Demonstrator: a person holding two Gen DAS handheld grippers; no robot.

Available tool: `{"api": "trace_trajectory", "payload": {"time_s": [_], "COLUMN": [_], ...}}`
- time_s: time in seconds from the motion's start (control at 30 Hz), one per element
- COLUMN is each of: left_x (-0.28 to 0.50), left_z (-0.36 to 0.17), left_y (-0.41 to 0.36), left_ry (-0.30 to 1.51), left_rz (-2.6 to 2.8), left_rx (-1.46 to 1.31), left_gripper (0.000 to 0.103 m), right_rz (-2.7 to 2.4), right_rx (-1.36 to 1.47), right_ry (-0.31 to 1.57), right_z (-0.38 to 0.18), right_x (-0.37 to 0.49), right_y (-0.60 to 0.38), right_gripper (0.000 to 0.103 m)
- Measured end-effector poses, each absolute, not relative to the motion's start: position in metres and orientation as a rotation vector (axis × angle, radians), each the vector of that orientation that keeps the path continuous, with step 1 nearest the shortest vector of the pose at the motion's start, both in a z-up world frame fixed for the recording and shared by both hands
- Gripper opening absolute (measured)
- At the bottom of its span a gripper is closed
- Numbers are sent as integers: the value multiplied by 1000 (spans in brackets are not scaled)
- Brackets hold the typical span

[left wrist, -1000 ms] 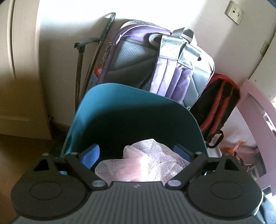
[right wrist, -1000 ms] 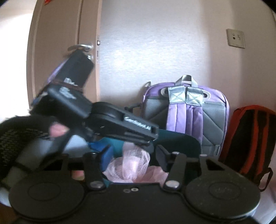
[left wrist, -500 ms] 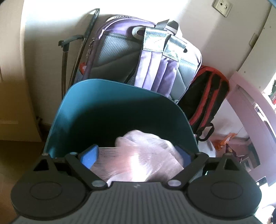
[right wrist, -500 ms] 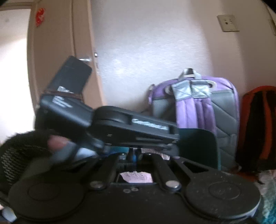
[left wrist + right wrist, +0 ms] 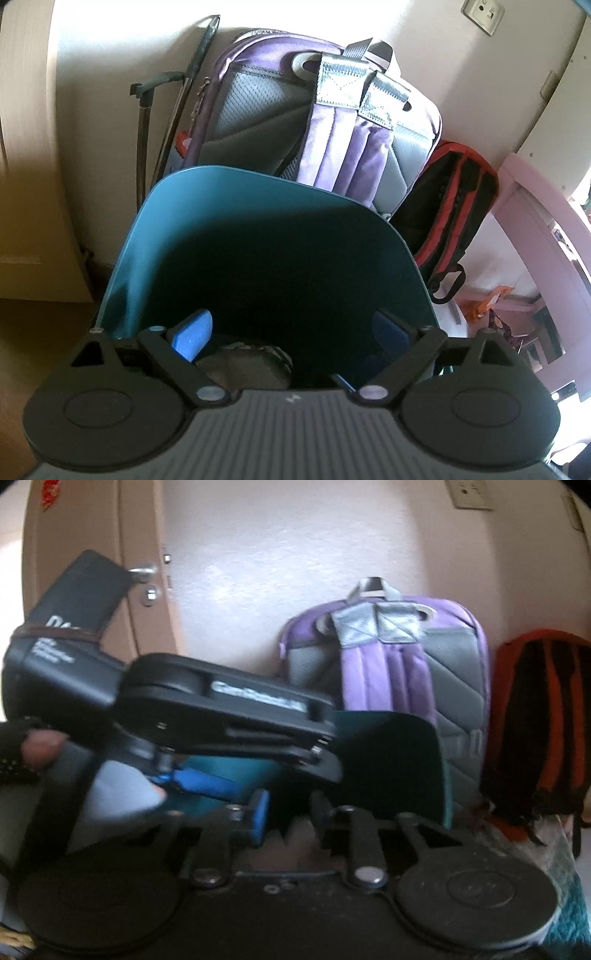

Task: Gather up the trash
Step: 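Withdraw both open tools from the wastebasket back toward the floor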

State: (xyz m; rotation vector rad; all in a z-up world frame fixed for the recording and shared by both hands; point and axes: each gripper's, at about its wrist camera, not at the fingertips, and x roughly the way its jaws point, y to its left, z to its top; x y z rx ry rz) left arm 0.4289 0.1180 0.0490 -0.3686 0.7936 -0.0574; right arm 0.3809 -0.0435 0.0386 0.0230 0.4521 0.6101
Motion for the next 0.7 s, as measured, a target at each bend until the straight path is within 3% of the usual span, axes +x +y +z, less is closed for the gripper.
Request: {"api": "trace_trajectory", "payload": {"time_s": [0.07, 0.27, 0.7], "left_x": [426, 400, 292], "left_z": [51, 64, 92], "left_y": [117, 110, 92], "left_ry": [782, 749, 704], "left_rz": [-43, -13, 35], "left_rx": [-363, -314, -236], "left_gripper": [95, 95, 95], "right_rz": [597, 592, 568], "right_rx": [27, 14, -54], "right_ry": [459, 461, 462], "right_z": [39, 48, 76], "right_x": [379, 363, 284], "right_y": [-48, -59, -83], "right_gripper": [43, 56, 65]}}
